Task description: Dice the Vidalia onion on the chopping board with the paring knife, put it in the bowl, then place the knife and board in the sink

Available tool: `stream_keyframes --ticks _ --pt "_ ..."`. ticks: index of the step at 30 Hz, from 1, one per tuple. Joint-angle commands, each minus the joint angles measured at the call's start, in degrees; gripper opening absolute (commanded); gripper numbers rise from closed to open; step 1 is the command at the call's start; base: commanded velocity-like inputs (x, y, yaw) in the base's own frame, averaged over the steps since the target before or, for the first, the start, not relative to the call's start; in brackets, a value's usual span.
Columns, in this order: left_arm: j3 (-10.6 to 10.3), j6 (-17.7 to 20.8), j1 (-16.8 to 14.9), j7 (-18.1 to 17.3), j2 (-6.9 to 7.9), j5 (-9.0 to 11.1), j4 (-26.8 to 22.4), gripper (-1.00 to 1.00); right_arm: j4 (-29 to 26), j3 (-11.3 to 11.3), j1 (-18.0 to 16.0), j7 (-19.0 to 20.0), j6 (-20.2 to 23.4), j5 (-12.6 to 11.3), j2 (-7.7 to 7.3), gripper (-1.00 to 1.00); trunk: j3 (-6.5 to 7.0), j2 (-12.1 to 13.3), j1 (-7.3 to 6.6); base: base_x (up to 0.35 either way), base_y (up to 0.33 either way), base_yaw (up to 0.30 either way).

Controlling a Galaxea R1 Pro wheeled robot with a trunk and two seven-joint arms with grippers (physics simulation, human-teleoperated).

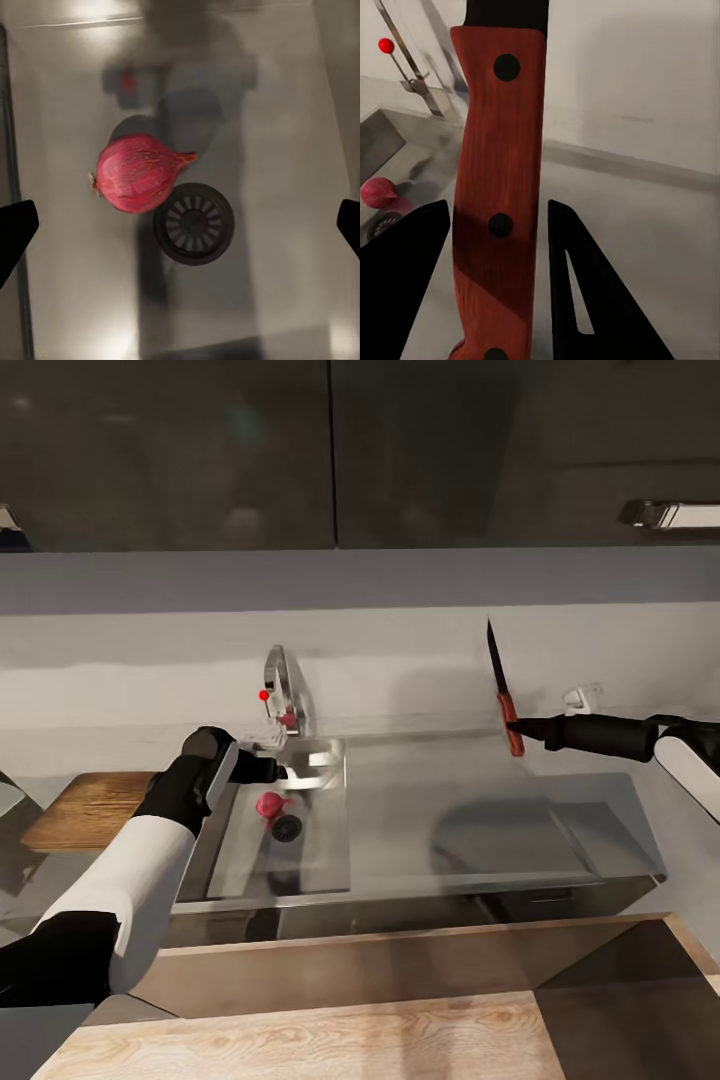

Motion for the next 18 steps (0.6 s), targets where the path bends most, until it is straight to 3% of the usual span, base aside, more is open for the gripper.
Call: stream_keyframes --ticks 1,9,18 --pt "0.0 0.2 -0.1 -0.1 0.04 0.0 0.1 1.0 0.0 0.1 -0.1 0.0 0.2 -0.3 -0.06 -1.0 -0.17 -0.1 0.03 0.0 0.0 0.0" --pt "0.2 0.0 -0.1 -0.1 -0.13 0.0 5.0 1.0 0.0 0.1 0.0 0.0 0.2 -0.3 -0.08 -1.0 -0.81 -0.1 0.03 0.0 0.0 0.0" --pt "0.2 -0.1 -0.1 2.2 -0.1 0.0 5.6 1.0 0.0 0.1 0.1 0.0 0.2 -0.3 -0.08 -1.0 -1.48 -0.1 0.03 0.0 0.0 0.0"
